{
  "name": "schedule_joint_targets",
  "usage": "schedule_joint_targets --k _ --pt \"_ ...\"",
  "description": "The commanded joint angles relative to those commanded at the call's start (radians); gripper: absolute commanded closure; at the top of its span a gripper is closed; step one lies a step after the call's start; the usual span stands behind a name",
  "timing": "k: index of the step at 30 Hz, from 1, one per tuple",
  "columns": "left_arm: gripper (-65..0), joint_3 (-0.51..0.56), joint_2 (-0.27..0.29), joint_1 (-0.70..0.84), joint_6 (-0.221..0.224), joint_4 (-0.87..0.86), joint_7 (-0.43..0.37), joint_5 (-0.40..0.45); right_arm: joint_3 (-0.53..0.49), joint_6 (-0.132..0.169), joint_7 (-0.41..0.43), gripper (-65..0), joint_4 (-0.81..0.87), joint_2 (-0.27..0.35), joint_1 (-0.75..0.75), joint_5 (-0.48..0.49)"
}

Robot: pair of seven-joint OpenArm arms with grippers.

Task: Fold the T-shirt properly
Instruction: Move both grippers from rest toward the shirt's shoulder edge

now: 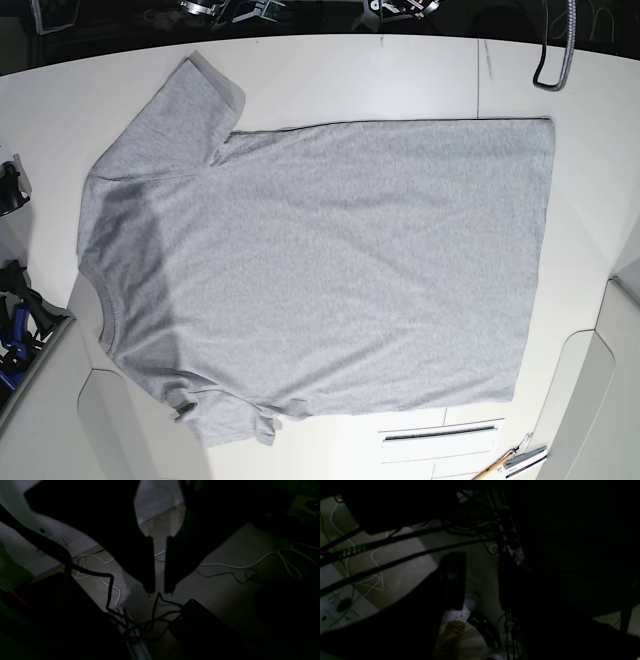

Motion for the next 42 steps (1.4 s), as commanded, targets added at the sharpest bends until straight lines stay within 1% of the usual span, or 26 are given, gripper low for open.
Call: schedule_joint_targets --k 3,4,9,12,14,15,16,19,20,22,23,25,26,30,34,39,42 --pt "-10.6 0.0 0.0 0.0 -0.055 0.0 -0.001 0.0 0.0 0.0 0.0 -21.5 0.0 0.0 0.0 0.0" --pt "-10.6 0.0 0.0 0.0 -0.061 0.0 -0.001 0.0 0.0 0.0 0.0 -20.2 0.0 0.0 0.0 0.0" --pt "-10.6 0.0 0.0 -0.003 -0.06 0.0 0.0 0.0 0.0 0.0 0.0 -7.7 0.0 0.0 0.0 0.0" --pt "-10.6 0.0 0.0 -0.005 -0.06 0.0 -0.01 0.0 0.0 0.001 0.0 -3.3 0.0 0.0 0.0 0.0" --pt "-10.6 0.0 0.0 -0.005 -0.06 0.0 -0.034 0.0 0.0 0.002 0.0 -3.2 0.0 0.0 0.0 0.0" --pt "-10.6 0.0 0.0 -0.005 -0.06 0.0 -0.038 0.0 0.0 0.007 0.0 -3.2 0.0 0.0 0.0 0.001" --pt "-10.6 0.0 0.0 -0.005 -0.06 0.0 -0.038 0.0 0.0 0.022 0.0 -3.2 0.0 0.0 -0.002 0.005" --pt "-10.6 0.0 -0.003 -0.001 -0.06 0.0 -0.037 0.0 0.0 0.079 0.0 -3.2 0.0 0.003 -0.008 0.011" --pt "-10.6 0.0 -0.007 -0.001 -0.06 0.0 -0.037 0.0 0.0 0.085 0.0 -3.2 0.0 0.004 -0.008 0.029" --pt "-10.6 0.0 -0.015 0.008 -0.06 0.0 -0.037 -0.01 0.0 0.086 -0.001 -3.2 0.0 0.006 -0.009 0.075" --pt "-10.6 0.0 -0.021 0.018 -0.06 0.0 -0.037 -0.028 0.0 0.086 -0.001 -3.2 0.0 0.006 -0.011 0.096" --pt "-10.6 0.0 -0.034 0.039 -0.06 0.0 -0.038 -0.049 0.0 0.085 -0.001 -3.2 0.0 0.008 -0.021 0.116" --pt "-10.6 0.0 -0.044 0.046 -0.06 0.0 -0.039 -0.05 0.0 0.085 -0.001 -3.2 0.0 0.01 -0.026 0.116" --pt "-10.6 0.0 -0.088 0.054 -0.06 0.001 -0.037 -0.099 0.0 0.084 -0.001 -3.2 0.0 0.034 -0.055 0.116" --pt "-10.6 0.0 -0.131 0.09 -0.06 0.018 -0.037 -0.11 0.0 0.083 -0.001 -3.2 0.001 0.056 -0.075 0.116" --pt "-10.6 0.0 -0.183 0.183 -0.06 0.122 -0.038 -0.112 0.0 0.083 -0.001 -3.2 0.001 0.093 -0.079 0.116" --pt "-10.6 0.0 -0.226 0.248 -0.06 0.209 -0.037 -0.164 0.0 0.084 -0.001 -3.2 0.016 0.118 -0.096 0.116"
